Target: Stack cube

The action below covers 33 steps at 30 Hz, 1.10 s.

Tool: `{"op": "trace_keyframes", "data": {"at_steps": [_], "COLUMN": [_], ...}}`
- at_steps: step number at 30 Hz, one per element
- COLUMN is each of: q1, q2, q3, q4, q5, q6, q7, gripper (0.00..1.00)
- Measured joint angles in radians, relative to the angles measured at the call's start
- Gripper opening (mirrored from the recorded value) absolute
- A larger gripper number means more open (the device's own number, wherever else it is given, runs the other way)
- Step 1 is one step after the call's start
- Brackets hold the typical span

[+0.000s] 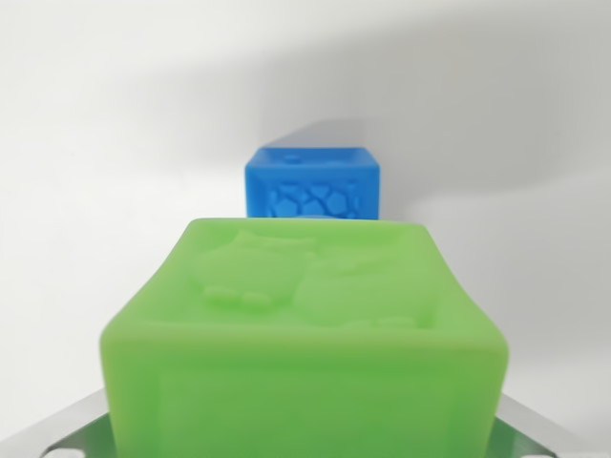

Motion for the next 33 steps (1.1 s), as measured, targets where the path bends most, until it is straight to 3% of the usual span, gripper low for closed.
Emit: {"op": "trace_keyframes", "data": {"at_steps": [33], "q1": [0.001], "q2": [0.125], "q3": [-0.002], "q4": [0.001], "q5": [-0.002], "q6": [0.122], "q7": [0.000], "gripper": [0.00]}}
